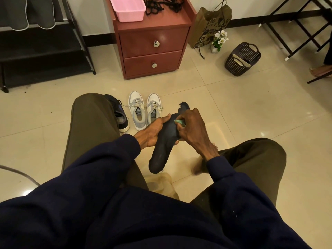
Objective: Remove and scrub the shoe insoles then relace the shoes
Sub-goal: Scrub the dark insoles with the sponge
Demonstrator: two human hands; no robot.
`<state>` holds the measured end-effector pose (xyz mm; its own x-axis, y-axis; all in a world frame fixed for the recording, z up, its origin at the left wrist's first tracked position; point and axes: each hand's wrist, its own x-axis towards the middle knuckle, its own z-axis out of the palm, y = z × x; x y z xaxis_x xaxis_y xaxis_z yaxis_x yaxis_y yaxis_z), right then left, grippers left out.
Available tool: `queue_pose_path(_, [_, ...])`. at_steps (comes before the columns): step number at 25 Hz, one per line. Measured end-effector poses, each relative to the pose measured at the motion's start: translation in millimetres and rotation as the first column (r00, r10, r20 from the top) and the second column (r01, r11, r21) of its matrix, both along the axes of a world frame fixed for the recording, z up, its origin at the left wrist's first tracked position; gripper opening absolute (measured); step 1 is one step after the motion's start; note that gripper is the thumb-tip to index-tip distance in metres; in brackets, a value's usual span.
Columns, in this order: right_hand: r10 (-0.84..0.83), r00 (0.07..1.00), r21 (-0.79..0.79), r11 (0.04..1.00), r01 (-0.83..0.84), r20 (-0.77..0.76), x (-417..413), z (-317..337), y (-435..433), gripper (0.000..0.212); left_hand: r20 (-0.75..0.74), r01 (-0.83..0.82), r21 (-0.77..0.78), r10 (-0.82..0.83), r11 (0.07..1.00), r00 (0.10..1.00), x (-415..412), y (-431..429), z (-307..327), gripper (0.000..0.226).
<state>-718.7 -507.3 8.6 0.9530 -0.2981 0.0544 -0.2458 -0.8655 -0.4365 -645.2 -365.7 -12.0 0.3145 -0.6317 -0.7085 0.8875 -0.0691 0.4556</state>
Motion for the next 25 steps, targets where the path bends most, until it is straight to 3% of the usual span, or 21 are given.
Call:
queue_pose_path(4, [0.212,0.975,0.101,0.974,-0.204,-0.074,-2,6,18,0.005,0.049,-0.062,0.052,0.06,0.997,0.997,3,-3,-1,0.04])
queue_pose_path(6, [0.162,0.983,-0.02,0.986,-0.164,-0.084,-1,7,17,0.007,0.052,-0.088,0.038,0.086,0.995,0.995,4,-3,-2,0.04])
queue_pose_path(9, [-0.052,0.996,-0.2,0.979,0.037,-0.072,4,3,8,0.012,0.019,-0.106,0.012,0.106,0.994,0.994,3,-1,0,0.044])
queue_pose_path(11, [-0.034,0.998,-0.144,0.989,0.026,-0.05,3,0,8,0.012,0.011,-0.108,0.024,0.108,0.994,0.994,2,-1,1,0.043])
queue_pose_path(14, [0.19,0.974,0.068,0.981,-0.183,-0.123,-3,3,21,0.007,0.064,-0.134,0.057,0.13,0.989,0.989,3,-2,-2,0.038])
queue_pose_path(16, [0.181,0.972,-0.048,0.981,-0.19,-0.149,-2,5,21,0.01,0.068,-0.142,0.061,0.138,0.988,0.988,3,-3,-1,0.037])
queue_pose_path(19, [-0.044,0.983,-0.244,0.97,-0.001,-0.176,3,3,2,0.034,0.027,-0.138,0.048,0.137,0.989,0.99,1,-2,2,0.04])
queue_pose_path(21, [-0.025,0.988,-0.194,0.981,-0.005,-0.151,1,2,0,0.03,0.033,-0.119,0.059,0.117,0.991,0.993,1,-1,2,0.041])
queue_pose_path(23, [0.125,0.981,-0.029,0.991,-0.131,-0.146,-2,4,11,0.008,0.051,-0.124,0.066,0.121,0.99,0.991,0,-2,3,0.038])
queue_pose_path(25, [0.217,0.957,0.059,0.976,-0.209,-0.195,-4,3,22,0.007,0.07,-0.144,0.069,0.139,0.987,0.988,1,-3,1,0.035])
